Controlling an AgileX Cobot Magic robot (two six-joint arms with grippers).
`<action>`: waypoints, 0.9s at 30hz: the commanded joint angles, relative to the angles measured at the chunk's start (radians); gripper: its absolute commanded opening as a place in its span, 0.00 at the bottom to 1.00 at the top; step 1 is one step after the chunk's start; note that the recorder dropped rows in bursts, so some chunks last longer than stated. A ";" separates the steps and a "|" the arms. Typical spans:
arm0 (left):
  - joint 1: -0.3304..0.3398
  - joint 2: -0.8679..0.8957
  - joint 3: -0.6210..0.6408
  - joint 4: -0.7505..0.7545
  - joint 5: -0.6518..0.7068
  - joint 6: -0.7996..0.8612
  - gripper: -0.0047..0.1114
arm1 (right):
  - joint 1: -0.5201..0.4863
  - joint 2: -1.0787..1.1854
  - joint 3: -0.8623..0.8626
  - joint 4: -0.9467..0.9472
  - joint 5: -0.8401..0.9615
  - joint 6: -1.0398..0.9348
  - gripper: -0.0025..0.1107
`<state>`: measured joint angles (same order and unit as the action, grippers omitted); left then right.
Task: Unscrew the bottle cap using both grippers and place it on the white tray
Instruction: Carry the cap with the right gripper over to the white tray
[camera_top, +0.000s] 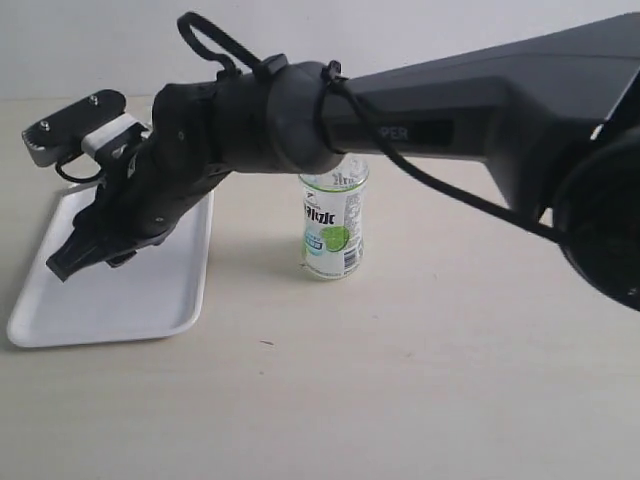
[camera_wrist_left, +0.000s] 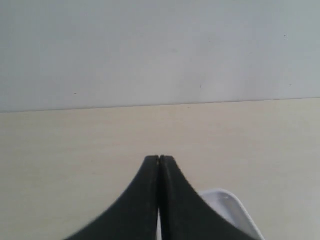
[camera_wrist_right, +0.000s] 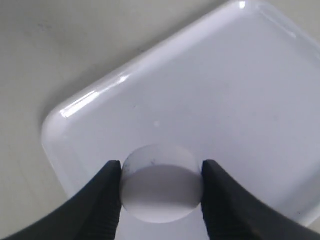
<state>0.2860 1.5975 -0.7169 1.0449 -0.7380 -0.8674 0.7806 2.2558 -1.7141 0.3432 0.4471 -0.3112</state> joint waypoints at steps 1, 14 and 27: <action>0.004 -0.007 0.004 -0.013 -0.005 0.003 0.04 | -0.001 0.038 0.000 -0.003 -0.027 0.045 0.02; 0.004 -0.007 0.016 -0.013 -0.005 0.003 0.04 | -0.001 0.113 0.000 0.024 -0.051 0.081 0.02; 0.004 -0.007 0.016 -0.013 -0.005 0.003 0.04 | -0.001 0.116 0.000 0.024 -0.047 0.081 0.02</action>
<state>0.2860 1.5975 -0.7050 1.0449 -0.7380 -0.8655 0.7806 2.3720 -1.7141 0.3629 0.4112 -0.2322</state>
